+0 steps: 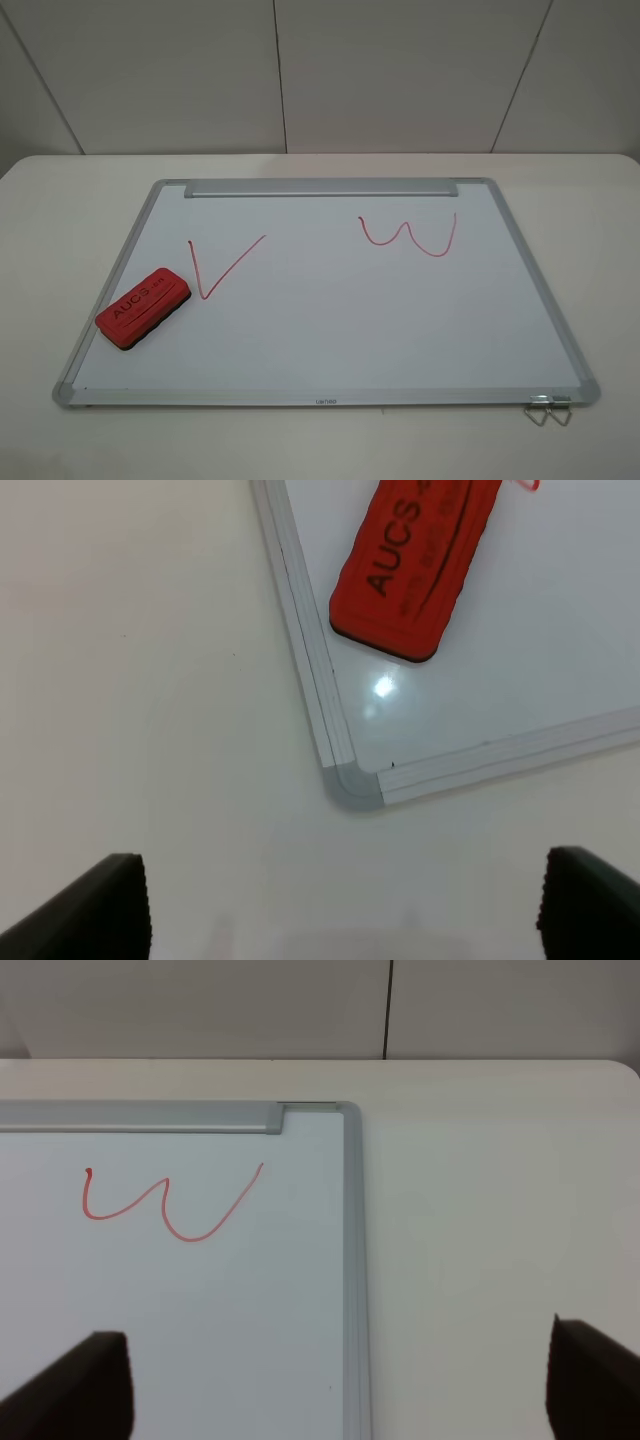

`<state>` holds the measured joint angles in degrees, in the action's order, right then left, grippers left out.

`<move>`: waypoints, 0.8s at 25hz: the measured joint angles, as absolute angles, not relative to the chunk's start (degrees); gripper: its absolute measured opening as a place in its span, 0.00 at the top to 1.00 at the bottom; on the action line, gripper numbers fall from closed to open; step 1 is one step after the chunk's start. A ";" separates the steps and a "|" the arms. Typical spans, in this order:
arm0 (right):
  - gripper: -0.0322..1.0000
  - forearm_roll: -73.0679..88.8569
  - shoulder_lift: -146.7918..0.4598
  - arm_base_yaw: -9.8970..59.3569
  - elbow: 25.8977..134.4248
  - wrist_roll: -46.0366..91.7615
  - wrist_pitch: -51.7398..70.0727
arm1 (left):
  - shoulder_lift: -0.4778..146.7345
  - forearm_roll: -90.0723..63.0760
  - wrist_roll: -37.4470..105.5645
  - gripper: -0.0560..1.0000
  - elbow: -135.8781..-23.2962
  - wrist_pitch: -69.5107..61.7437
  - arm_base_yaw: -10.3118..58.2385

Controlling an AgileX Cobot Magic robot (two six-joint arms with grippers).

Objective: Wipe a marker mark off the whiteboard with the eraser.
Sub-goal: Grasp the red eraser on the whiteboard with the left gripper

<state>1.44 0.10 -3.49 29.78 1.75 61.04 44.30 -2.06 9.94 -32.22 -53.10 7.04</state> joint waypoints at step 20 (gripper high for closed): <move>0.28 1.44 0.10 -3.49 29.78 1.75 61.04 | 81.64 0.00 17.97 0.21 -38.32 -38.48 18.38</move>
<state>1.44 0.10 -3.49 29.78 1.75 61.04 81.64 0.00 17.97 -38.32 -38.48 18.38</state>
